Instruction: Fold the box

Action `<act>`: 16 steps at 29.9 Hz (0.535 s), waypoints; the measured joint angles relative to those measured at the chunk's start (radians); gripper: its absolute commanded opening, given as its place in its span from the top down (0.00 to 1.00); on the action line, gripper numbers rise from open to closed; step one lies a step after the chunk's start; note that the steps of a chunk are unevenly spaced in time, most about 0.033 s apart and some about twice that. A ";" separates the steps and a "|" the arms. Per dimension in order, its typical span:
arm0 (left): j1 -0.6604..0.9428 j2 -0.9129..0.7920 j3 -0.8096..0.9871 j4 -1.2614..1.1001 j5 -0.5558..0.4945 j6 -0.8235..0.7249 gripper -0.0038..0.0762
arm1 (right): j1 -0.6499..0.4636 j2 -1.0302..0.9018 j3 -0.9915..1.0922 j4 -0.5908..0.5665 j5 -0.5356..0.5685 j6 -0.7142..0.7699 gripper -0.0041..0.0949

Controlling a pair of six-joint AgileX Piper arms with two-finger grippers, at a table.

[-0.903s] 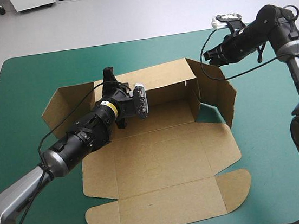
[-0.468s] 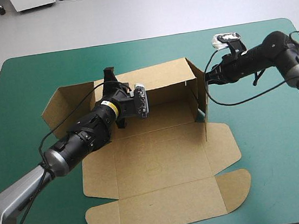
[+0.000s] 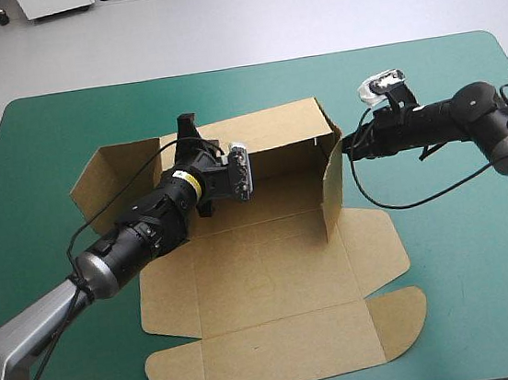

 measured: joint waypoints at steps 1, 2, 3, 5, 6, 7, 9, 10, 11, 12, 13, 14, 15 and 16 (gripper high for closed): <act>0.000 0.000 0.000 0.003 0.000 0.000 0.97 | 0.000 -0.005 0.008 0.016 0.000 -0.026 0.78; 0.000 0.000 0.000 0.003 0.000 0.000 0.97 | 0.000 -0.009 0.016 0.029 0.000 -0.048 0.78; 0.000 0.001 0.000 0.004 0.000 0.000 0.97 | 0.000 -0.011 0.022 0.035 -0.001 -0.065 0.78; 0.000 0.003 0.000 0.006 0.000 -0.001 0.97 | 0.000 -0.011 0.037 0.042 -0.003 -0.084 0.78; 0.000 0.005 0.000 0.007 0.000 -0.001 0.97 | 0.000 -0.011 0.043 0.043 -0.003 -0.092 0.78; 0.000 0.006 0.000 0.008 0.000 -0.001 0.97 | 0.000 -0.011 0.052 0.045 -0.002 -0.101 0.78; 0.000 0.008 0.000 0.010 0.000 -0.006 0.97 | 0.000 -0.011 0.066 0.049 0.006 -0.116 0.76; 0.000 0.008 0.000 0.011 0.000 -0.008 0.97 | 0.000 -0.011 0.073 0.052 0.008 -0.124 0.73; 0.000 0.008 0.000 0.013 0.000 -0.008 0.97 | 0.000 -0.011 0.077 0.052 0.012 -0.128 0.72; 0.000 0.008 0.000 0.013 0.000 -0.010 0.97 | 0.000 -0.011 0.079 0.052 0.013 -0.132 0.69; 0.000 0.008 0.000 0.013 -0.001 -0.011 0.97 | 0.000 -0.011 0.080 0.052 0.013 -0.135 0.67; 0.000 0.008 0.000 0.013 -0.001 -0.011 0.97 | 0.000 -0.011 0.081 0.052 0.014 -0.139 0.65; 0.000 0.008 0.000 0.013 -0.001 -0.012 0.97 | 0.000 -0.011 0.081 0.052 0.017 -0.142 0.62; 0.000 0.008 0.000 0.014 -0.001 -0.012 0.97 | 0.000 -0.011 0.081 0.052 0.023 -0.147 0.59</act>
